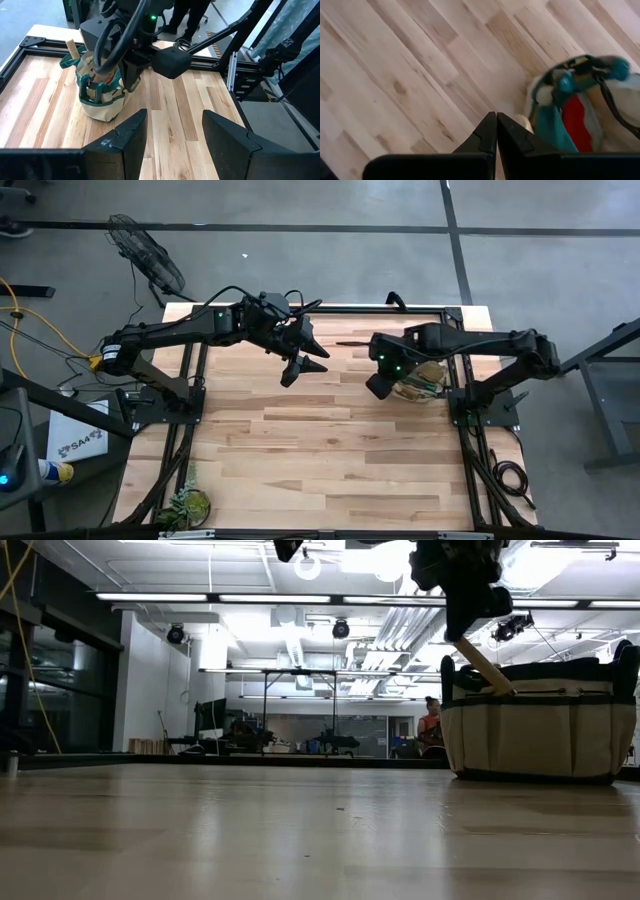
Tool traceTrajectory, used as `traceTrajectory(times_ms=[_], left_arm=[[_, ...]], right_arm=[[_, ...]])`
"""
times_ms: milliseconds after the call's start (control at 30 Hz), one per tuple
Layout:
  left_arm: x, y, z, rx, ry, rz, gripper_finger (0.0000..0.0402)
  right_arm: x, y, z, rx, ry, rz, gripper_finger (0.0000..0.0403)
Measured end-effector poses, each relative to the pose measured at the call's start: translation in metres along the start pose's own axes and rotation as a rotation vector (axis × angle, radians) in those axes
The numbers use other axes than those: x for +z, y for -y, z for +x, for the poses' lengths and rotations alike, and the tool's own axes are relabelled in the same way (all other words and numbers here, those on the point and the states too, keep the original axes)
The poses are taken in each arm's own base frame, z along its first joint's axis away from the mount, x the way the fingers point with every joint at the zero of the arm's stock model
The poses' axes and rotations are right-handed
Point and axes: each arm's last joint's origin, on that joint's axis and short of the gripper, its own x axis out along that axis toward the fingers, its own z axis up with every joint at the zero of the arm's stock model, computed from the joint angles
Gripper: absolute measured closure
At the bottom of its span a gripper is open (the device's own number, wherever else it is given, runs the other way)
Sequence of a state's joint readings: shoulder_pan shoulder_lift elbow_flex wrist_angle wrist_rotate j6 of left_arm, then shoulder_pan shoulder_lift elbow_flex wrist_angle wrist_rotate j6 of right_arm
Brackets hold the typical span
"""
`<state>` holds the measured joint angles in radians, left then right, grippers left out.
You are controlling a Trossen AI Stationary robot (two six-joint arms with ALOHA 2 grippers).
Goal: Pick & Place Garden tools in Gardening bag
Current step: Put the hand rake into the gardening bag
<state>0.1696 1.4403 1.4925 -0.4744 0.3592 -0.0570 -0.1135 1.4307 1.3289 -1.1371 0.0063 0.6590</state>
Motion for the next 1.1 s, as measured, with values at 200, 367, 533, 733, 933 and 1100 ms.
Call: traceTrajectory(times_ms=[200, 367, 533, 733, 933, 1100], left_arm=[[0.000, 0.000, 0.000, 0.000, 0.000, 0.000, 0.0215], [0.000, 0.000, 0.000, 0.000, 0.000, 0.000, 0.0215], [0.000, 0.000, 0.000, 0.001, 0.000, 0.000, 0.0215], [0.000, 0.000, 0.000, 0.001, 0.000, -0.001, 0.0215], [0.000, 0.000, 0.000, 0.001, -0.002, -0.001, 0.0215], [-0.001, 0.000, 0.000, 0.001, -0.005, -0.002, 0.0215]], right_arm=[[-0.002, 0.002, 0.000, -0.030, -0.012, 0.011, 0.0400], [0.004, -0.002, -0.001, 0.022, 0.046, 0.009, 0.0400], [0.010, -0.004, -0.001, 0.050, 0.096, -0.021, 0.0400], [0.014, 0.005, 0.009, -0.009, 0.036, -0.019, 0.0401], [0.017, 0.007, 0.014, 0.014, -0.001, -0.027, 0.0401], [0.015, 0.007, 0.015, 0.020, -0.037, -0.027, 0.0401]])
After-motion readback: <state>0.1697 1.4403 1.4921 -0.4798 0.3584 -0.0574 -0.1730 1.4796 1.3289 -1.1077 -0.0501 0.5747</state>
